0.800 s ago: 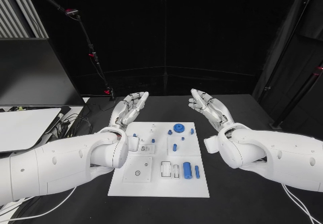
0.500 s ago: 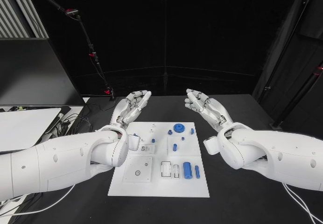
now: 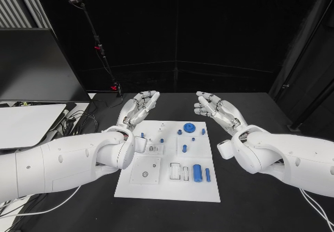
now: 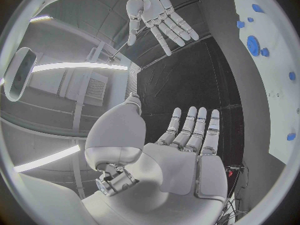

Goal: Assemble the parts on the task board

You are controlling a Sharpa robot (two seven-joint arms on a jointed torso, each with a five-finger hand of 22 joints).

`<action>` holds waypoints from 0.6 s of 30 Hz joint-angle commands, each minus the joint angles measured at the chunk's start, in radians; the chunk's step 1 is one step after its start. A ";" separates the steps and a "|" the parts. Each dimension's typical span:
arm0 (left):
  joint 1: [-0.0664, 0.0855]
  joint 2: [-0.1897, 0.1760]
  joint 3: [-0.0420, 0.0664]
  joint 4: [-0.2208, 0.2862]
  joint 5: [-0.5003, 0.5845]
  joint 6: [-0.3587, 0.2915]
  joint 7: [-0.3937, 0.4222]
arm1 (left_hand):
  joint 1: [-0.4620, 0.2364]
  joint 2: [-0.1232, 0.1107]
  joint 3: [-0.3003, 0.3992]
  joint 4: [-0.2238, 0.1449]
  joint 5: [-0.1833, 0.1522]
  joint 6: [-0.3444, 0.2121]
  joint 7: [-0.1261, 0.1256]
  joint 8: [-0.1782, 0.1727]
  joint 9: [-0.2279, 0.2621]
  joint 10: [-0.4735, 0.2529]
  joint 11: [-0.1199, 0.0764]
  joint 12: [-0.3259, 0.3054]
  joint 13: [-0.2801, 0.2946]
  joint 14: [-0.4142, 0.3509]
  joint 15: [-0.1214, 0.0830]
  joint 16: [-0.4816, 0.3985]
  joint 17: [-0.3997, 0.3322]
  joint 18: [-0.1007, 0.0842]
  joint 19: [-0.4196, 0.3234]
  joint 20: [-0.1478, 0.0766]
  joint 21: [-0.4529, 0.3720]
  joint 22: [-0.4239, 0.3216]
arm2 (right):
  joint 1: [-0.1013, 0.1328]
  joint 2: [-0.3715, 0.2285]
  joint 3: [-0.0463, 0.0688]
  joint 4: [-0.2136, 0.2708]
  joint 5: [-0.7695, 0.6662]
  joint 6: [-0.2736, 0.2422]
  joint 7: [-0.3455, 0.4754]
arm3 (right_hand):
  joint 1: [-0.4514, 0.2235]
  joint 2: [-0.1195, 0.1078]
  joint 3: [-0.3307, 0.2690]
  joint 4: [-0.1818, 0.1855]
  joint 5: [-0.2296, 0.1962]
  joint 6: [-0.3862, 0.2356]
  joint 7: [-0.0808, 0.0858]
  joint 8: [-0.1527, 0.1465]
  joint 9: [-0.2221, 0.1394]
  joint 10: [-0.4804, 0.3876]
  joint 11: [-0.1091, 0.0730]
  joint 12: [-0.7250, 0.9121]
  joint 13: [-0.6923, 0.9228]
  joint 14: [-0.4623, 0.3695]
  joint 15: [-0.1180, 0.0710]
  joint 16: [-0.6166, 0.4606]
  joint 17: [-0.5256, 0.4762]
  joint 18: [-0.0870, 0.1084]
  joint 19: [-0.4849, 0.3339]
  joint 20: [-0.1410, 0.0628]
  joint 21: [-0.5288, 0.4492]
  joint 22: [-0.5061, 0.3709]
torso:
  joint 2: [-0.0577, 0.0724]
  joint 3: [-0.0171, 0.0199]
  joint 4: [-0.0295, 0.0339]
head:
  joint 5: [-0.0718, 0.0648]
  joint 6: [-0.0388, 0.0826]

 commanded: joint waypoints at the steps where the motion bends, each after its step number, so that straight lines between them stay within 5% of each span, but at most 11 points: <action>1: 0.002 -0.004 0.001 0.002 -0.010 0.019 0.335 | 0.004 0.010 0.003 0.003 0.004 0.009 0.161 0.005 -0.002 0.010 -0.001 0.005 -0.001 -0.001 0.006 0.004 -0.003 0.018 0.010 0.002 0.008 0.002 | 0.007 -0.007 0.002 -0.008 -0.043 0.073 -0.013 | 0.013 0.005 -0.013 0.001 0.004 -0.009 0.163 0.015 -0.001 0.033 -0.003 0.027 -0.001 0.097 -0.017 0.024 -0.003 0.021 0.149 -0.004 0.068 0.045 | 0.026 -0.0030 0.0104 | -0.008 0.008; 8: 0.003 -0.013 0.001 0.005 -0.010 0.022 0.332 | 0.005 0.012 0.004 0.002 0.004 0.010 0.161 0.007 -0.002 0.011 -0.001 0.007 -0.002 -0.001 0.006 0.005 -0.004 0.019 0.015 0.003 0.010 0.004 | 0.023 -0.024 0.003 -0.028 -0.086 0.112 -0.037 | 0.039 0.022 -0.037 0.000 0.003 -0.020 0.136 0.056 -0.004 0.132 -0.038 0.072 -0.016 0.377 -0.069 0.033 -0.025 0.061 0.350 -0.023 0.160 0.078 | 0.054 -0.0031 0.0229 | -0.016 0.012; 14: 0.003 -0.021 0.001 0.007 -0.010 0.027 0.330 | 0.006 0.014 0.004 0.002 0.004 0.011 0.161 0.008 -0.003 0.012 -0.001 0.009 -0.003 -0.001 0.007 0.006 -0.006 0.020 0.020 0.005 0.013 0.007 | 0.049 -0.024 0.004 -0.061 -0.149 0.134 -0.063 | 0.066 0.039 -0.068 -0.001 0.006 -0.032 0.051 0.093 -0.007 0.235 -0.099 0.070 -0.047 0.718 -0.147 0.050 -0.003 0.109 0.552 -0.054 0.265 0.114 | 0.088 -0.0026 0.0326 | -0.026 0.028; 16: 0.004 -0.022 0.001 0.008 -0.010 0.029 0.329 | 0.008 0.015 0.005 0.002 0.005 0.011 0.161 0.009 -0.004 0.012 -0.001 0.010 -0.004 -0.001 0.008 0.007 -0.007 0.020 0.023 0.006 0.015 0.008 | 0.063 -0.023 0.004 -0.073 -0.169 0.142 -0.070 | 0.079 0.045 -0.074 0.000 0.004 -0.034 0.031 0.101 -0.007 0.262 -0.121 0.067 -0.054 0.829 -0.170 0.109 0.028 0.105 0.625 -0.074 0.320 0.139 | 0.099 -0.0027 0.0374 | -0.035 0.035; 17: 0.004 -0.023 0.001 0.009 -0.010 0.031 0.328 | 0.008 0.016 0.005 0.002 0.005 0.011 0.161 0.010 -0.005 0.012 -0.001 0.010 -0.004 -0.001 0.008 0.007 -0.008 0.021 0.025 0.007 0.016 0.009 | 0.077 -0.021 0.004 -0.082 -0.186 0.149 -0.076 | 0.093 0.051 -0.080 -0.001 0.005 -0.036 -0.004 0.111 -0.008 0.286 -0.135 0.063 -0.060 0.911 -0.188 0.176 0.063 0.104 0.683 -0.098 0.377 0.169 | 0.106 -0.0028 0.0407 | -0.040 0.038; 18: 0.004 -0.025 0.001 0.010 -0.010 0.032 0.328 | 0.008 0.016 0.005 0.002 0.005 0.011 0.161 0.010 -0.005 0.012 -0.001 0.011 -0.004 -0.001 0.008 0.007 -0.008 0.021 0.025 0.007 0.016 0.009 | 0.090 -0.018 0.004 -0.091 -0.203 0.154 -0.081 | 0.101 0.056 -0.082 -0.002 0.005 -0.037 -0.019 0.116 -0.009 0.299 -0.142 0.061 -0.062 0.956 -0.198 0.221 0.085 0.106 0.713 -0.107 0.410 0.188 | 0.112 -0.0032 0.0430 | -0.045 0.042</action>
